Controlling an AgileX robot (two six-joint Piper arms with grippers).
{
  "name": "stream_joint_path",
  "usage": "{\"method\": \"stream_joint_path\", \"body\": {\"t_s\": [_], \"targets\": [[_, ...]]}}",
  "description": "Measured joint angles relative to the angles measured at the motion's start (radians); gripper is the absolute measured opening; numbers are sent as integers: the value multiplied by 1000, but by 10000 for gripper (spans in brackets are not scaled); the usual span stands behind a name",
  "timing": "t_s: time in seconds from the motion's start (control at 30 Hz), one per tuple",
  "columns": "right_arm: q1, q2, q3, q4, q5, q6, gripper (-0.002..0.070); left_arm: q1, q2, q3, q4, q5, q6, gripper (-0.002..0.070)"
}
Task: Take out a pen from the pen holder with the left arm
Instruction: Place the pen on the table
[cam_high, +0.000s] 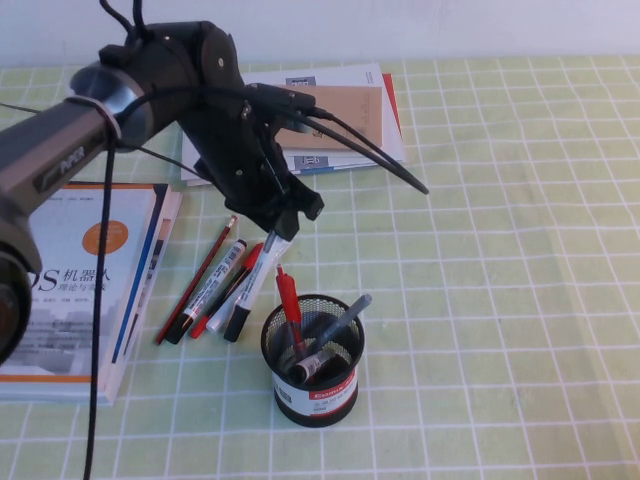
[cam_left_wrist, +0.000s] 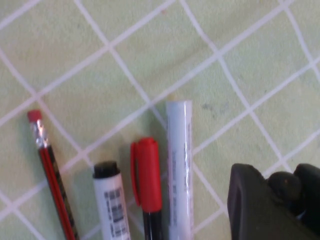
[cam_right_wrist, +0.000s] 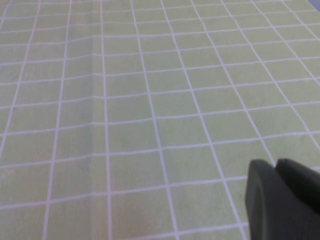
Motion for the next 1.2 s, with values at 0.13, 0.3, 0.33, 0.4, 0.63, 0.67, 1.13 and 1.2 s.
{"method": "stream_joint_path", "body": {"t_s": [0.13, 0.3, 0.33, 0.4, 0.63, 0.67, 1.13, 1.2], "targets": [[0, 0, 0, 0, 0, 0, -13, -4, 24, -8, -5, -21, 17, 126], [0, 0, 0, 0, 0, 0, -13, -18, 56, -8, -10, -54, 43, 126], [0, 0, 0, 0, 0, 0, -13, -22, 59, -8, -10, -59, 46, 126], [0, 0, 0, 0, 0, 0, -13, -27, 65, -10, -10, -71, 57, 126], [0, 0, 0, 0, 0, 0, -12, -35, 91, -12, -10, -99, 68, 126], [0, 0, 0, 0, 0, 0, -13, -35, 93, -12, -10, -101, 68, 126], [0, 0, 0, 0, 0, 0, -13, -35, 102, -12, -3, -142, 116, 246], [0, 0, 0, 0, 0, 0, -13, -35, 102, -12, -3, -156, 118, 293]]}}
